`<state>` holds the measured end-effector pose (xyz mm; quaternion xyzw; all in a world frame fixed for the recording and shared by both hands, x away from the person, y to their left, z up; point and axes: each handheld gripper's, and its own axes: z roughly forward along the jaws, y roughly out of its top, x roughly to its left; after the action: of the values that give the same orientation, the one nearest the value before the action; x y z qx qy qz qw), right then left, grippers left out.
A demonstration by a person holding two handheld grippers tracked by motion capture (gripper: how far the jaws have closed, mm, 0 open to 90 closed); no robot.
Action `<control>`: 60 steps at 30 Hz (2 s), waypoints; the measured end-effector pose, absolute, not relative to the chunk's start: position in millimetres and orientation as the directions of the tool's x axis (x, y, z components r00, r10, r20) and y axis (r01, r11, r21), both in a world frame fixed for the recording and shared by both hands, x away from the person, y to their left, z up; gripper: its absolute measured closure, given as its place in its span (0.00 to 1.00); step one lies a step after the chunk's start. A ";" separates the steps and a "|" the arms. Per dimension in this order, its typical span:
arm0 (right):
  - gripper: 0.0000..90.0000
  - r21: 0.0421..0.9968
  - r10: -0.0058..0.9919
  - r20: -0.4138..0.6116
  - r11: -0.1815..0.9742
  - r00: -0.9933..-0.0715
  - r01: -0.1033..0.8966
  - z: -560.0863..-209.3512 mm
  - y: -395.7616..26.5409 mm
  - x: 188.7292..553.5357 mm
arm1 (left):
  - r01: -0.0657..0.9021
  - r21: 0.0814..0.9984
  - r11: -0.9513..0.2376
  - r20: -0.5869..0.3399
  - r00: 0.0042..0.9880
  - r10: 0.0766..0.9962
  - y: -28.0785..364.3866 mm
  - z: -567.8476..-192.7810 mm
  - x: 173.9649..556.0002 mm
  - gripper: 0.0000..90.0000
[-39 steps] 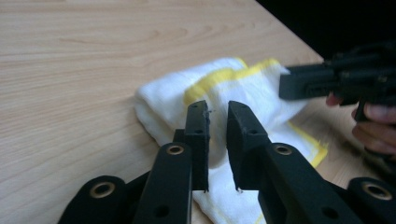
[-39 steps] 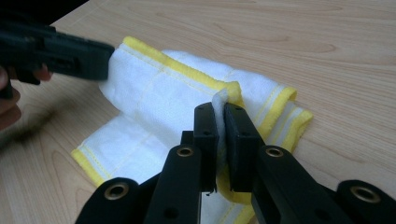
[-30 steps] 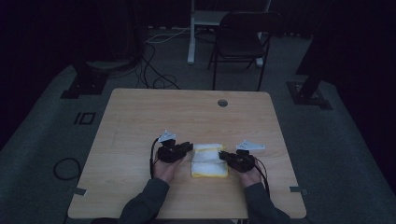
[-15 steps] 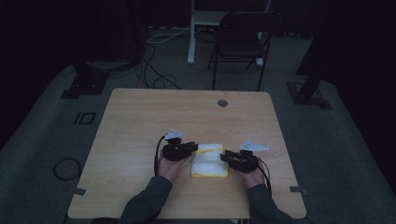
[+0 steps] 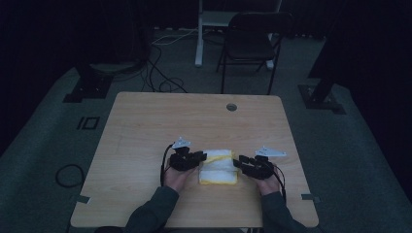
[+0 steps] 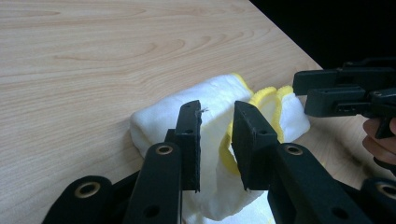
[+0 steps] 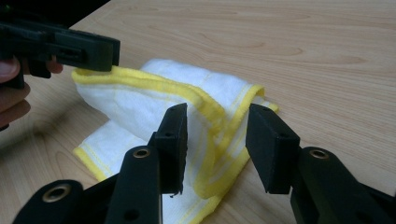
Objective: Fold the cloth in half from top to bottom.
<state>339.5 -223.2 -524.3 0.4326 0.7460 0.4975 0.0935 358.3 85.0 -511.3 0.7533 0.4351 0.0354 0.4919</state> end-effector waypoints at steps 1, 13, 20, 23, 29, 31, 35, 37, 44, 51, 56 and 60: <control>0.65 0.824 0.738 0.292 0.128 -0.608 0.551 -523.9 -223.7 339.2 | 0.623 0.771 -0.135 -0.378 0.618 0.689 85.5 -511.9 357.3 0.81; 0.65 0.837 0.743 0.312 0.080 -0.593 0.541 -519.8 -233.7 337.1 | 0.623 0.769 -0.141 -0.393 0.636 0.665 87.8 -520.1 336.3 0.80; 0.65 0.837 0.741 0.311 0.083 -0.595 0.541 -519.9 -232.4 335.9 | 0.631 0.761 -0.151 -0.398 0.637 0.660 89.4 -527.1 325.9 0.79; 0.65 0.836 0.738 0.308 0.091 -0.600 0.541 -521.0 -230.4 335.0 | 0.633 0.759 -0.152 -0.400 0.637 0.659 91.7 -528.1 321.5 0.79; 0.65 0.832 0.731 0.306 0.105 -0.610 0.544 -523.9 -225.5 331.8 | 0.634 0.757 -0.158 -0.401 0.641 0.654 98.1 -530.7 310.6 0.77; 0.65 0.832 0.731 0.304 0.109 -0.611 0.544 -523.9 -225.5 331.2 | 0.633 0.759 -0.153 -0.400 0.638 0.658 101.7 -530.3 308.6 0.77; 0.65 0.829 0.732 0.311 0.102 -0.606 0.549 -523.5 -225.7 329.8 | 0.628 0.768 -0.128 -0.400 0.626 0.670 109.3 -526.7 308.0 0.76; 0.65 0.828 0.730 0.310 0.107 -0.609 0.551 -524.6 -223.6 328.4 | 0.622 0.773 -0.123 -0.394 0.623 0.676 109.6 -525.6 310.0 0.76; 0.65 0.807 0.725 0.292 0.163 -0.623 0.567 -533.8 -213.8 320.7 | 0.619 0.762 -0.191 -0.345 0.637 0.690 99.4 -535.7 312.7 0.76; 0.64 0.788 0.752 0.201 0.256 -0.627 0.560 -540.5 -209.2 311.9 | 0.612 0.750 -0.250 -0.292 0.646 0.706 97.3 -544.6 306.3 0.77; 0.65 0.783 0.761 0.189 0.264 -0.620 0.564 -541.3 -210.2 310.4 | 0.613 0.742 -0.273 -0.266 0.643 0.718 98.8 -546.7 304.2 0.77; 0.65 0.768 0.767 0.165 0.294 -0.619 0.569 -543.8 -208.9 308.7 | 0.608 0.740 -0.287 -0.240 0.638 0.732 101.4 -546.6 302.9 0.77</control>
<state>308.7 -208.9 -543.8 0.4200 0.7956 0.4203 0.1179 302.9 101.4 -546.6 0.7988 0.4194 0.0729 0.4251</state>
